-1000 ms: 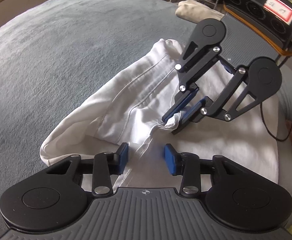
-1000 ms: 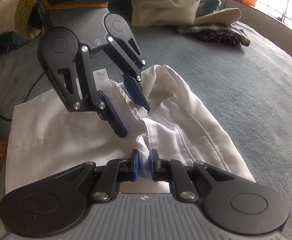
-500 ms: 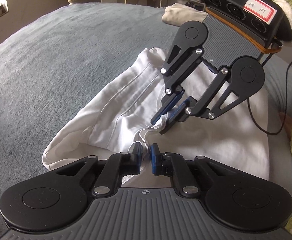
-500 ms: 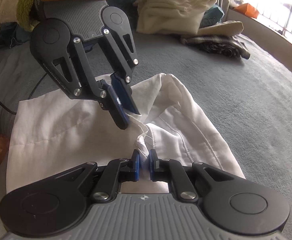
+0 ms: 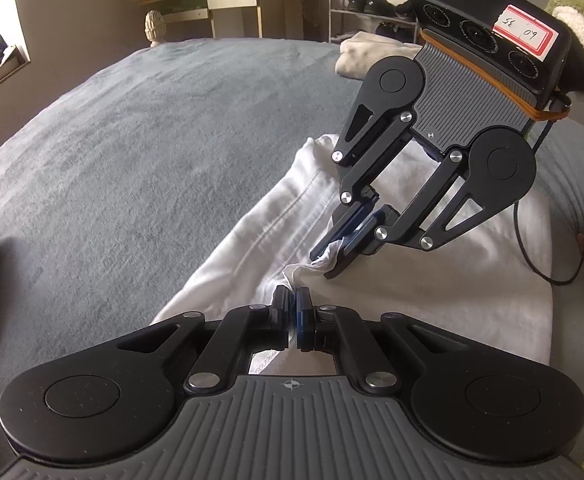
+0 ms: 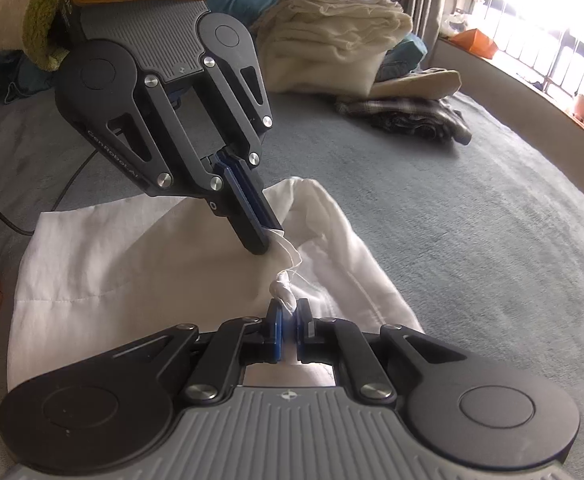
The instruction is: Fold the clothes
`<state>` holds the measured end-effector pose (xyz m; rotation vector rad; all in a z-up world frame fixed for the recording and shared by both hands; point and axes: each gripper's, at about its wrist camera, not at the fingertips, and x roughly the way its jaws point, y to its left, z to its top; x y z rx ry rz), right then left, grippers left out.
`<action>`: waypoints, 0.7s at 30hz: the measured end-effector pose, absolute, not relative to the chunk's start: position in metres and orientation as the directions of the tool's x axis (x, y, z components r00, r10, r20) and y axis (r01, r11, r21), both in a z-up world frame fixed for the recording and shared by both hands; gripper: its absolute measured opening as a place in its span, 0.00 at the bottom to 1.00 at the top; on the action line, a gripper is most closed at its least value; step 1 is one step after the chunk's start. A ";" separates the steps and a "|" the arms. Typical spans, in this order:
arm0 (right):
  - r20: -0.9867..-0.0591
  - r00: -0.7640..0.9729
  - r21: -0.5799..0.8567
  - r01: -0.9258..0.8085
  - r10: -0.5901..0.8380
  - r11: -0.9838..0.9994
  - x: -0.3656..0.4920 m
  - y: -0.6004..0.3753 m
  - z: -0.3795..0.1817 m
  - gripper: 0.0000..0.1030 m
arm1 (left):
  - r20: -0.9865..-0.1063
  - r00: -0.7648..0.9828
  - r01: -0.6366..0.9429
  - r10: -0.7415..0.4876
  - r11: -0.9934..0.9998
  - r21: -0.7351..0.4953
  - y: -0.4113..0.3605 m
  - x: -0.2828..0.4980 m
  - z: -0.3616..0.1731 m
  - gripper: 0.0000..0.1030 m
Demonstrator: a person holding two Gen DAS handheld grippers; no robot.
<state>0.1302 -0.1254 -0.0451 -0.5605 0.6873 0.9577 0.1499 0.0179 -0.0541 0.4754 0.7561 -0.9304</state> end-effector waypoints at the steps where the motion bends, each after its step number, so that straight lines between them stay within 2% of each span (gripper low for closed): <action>1: -0.738 0.403 -0.133 -0.873 0.541 0.469 0.132 -0.126 -0.044 0.06 | -0.756 0.377 0.848 -0.535 0.527 0.050 0.018 0.153 -0.055 0.01; 21: -0.768 0.405 -0.127 -0.855 0.496 0.502 0.196 -0.118 -0.069 0.06 | -0.791 0.387 0.814 -0.474 0.579 0.051 0.021 0.215 -0.079 0.01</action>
